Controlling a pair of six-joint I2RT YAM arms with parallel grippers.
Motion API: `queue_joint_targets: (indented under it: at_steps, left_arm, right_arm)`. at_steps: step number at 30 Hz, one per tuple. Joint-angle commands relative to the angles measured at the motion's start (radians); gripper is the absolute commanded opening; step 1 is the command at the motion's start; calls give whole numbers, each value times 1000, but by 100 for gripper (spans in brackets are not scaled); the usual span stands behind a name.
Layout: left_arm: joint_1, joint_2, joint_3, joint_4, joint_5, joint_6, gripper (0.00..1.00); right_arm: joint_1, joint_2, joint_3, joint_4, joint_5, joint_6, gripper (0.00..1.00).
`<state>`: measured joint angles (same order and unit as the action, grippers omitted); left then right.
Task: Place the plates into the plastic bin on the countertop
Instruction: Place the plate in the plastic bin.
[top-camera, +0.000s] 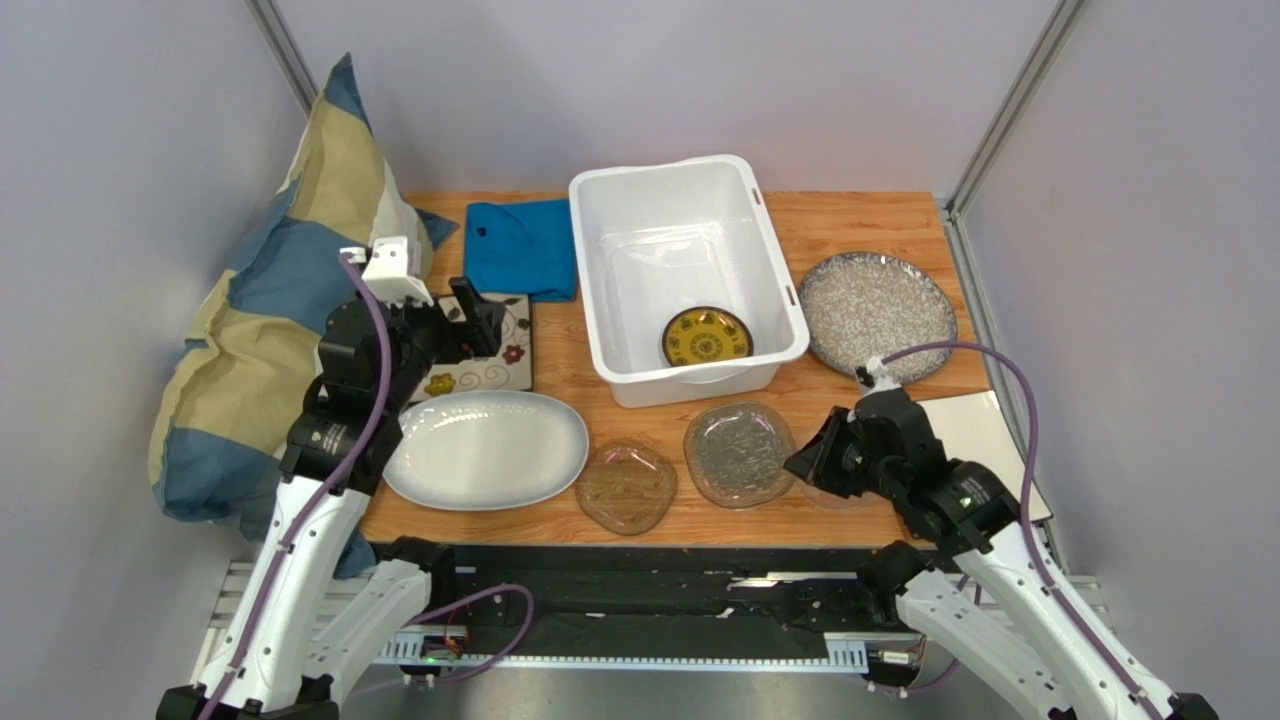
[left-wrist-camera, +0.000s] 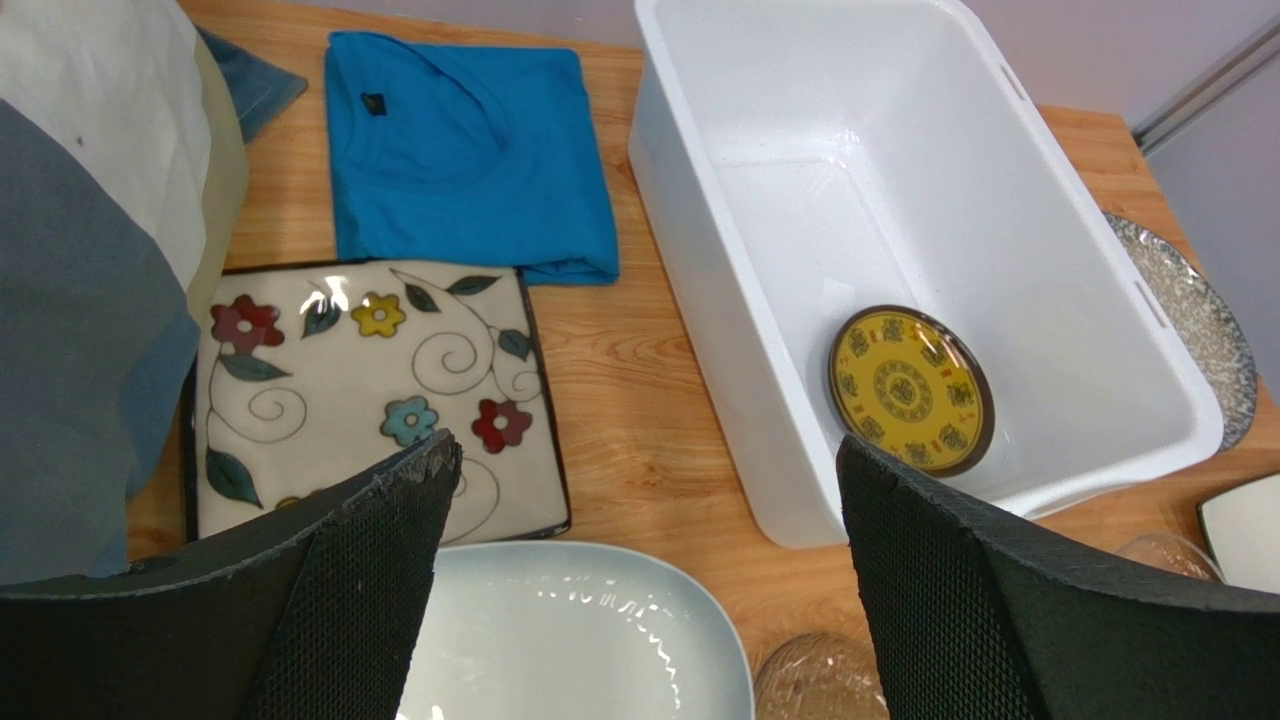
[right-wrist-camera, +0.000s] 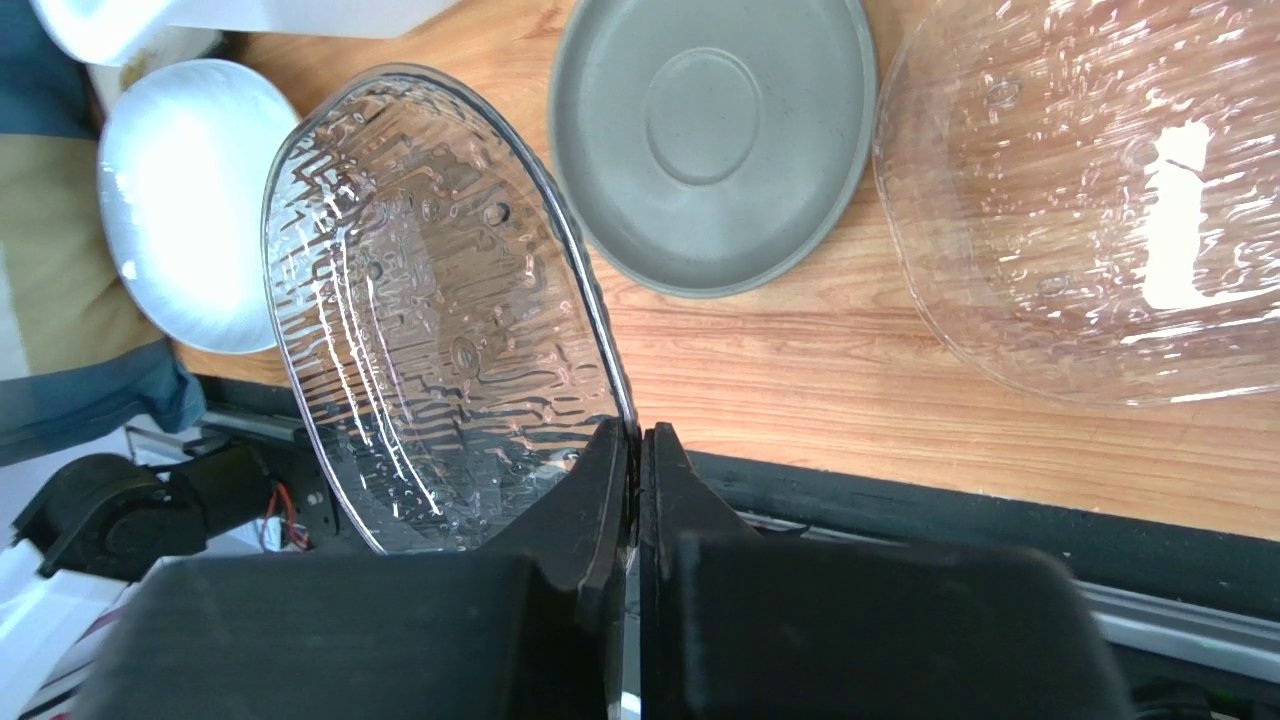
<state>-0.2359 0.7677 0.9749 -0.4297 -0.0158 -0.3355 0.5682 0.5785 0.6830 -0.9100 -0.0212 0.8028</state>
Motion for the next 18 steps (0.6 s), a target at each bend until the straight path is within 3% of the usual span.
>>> queue_joint_targets:
  at_steps: [1, 7, 14, 18]
  left_arm:
    - [-2, -15, 7, 23, 8, -14, 99]
    - [-2, -18, 4, 28, 20, -17, 99]
    - [-2, -19, 4, 29, 33, -20, 99]
    - [-3, -25, 5, 25, 30, -16, 99]
  right_arm:
    - [4, -28, 127, -17, 62, -62, 0]
    - [4, 130, 344, 140, 199, -186, 0]
    - [-5, 516, 594, 344, 293, -376, 0]
    - [-57, 746, 722, 401, 264, -422, 0]
